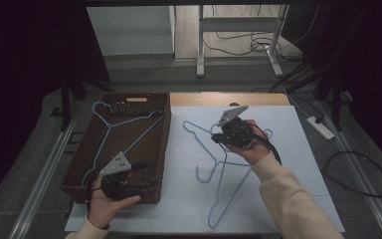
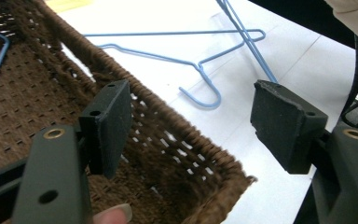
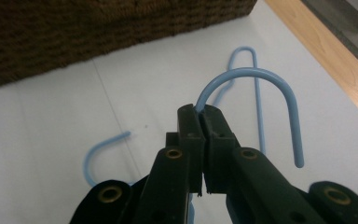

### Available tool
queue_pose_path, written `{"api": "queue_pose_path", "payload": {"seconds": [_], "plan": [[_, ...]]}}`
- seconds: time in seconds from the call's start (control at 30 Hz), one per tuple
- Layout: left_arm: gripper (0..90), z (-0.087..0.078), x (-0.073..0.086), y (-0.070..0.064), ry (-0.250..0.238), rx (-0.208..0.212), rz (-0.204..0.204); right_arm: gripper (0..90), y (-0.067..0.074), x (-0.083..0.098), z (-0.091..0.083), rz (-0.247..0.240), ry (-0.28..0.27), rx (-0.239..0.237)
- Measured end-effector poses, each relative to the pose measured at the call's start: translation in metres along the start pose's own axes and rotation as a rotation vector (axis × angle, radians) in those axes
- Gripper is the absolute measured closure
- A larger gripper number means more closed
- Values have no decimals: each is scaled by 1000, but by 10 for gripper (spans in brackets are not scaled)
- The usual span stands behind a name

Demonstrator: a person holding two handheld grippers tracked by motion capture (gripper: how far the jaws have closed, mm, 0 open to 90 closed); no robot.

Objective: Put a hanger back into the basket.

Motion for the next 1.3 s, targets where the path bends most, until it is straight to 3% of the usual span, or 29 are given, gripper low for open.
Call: {"api": "queue_pose_path", "payload": {"seconds": [0.13, 0.37, 0.47, 0.67, 0.8, 1.07, 1.23, 1.3], "plan": [[301, 6, -6, -10, 9, 22, 8, 883, 5, -2, -12, 46, -50, -6], [305, 27, -14, -37, 46, 82, 37, 883, 10, -4, -33, 159, -142, 4], [310, 34, -17, -46, 54, 100, 48, 883, 17, -6, -35, 169, -155, 33], [313, 57, -23, -67, 98, 144, 59, 883, 29, -10, -34, 185, -166, 41], [317, 69, -24, -72, 124, 152, 50, 883, 34, -13, -35, 194, -183, 40], [370, 101, -19, -84, 220, 179, 31, 883, 39, -16, -36, 212, -202, 45], [538, 114, -14, -88, 273, 202, 12, 883, 42, -20, -38, 220, -226, 41], [709, 116, -13, -90, 279, 214, 3, 883, 44, -22, -41, 217, -238, 41]]}}
Point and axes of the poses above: each handheld gripper's, and its own axes: z roughly forward along the jaws, x roughly out of its underside, y roughly to its left, the point moved 9 cm from there along z, roughly forward along the jaws
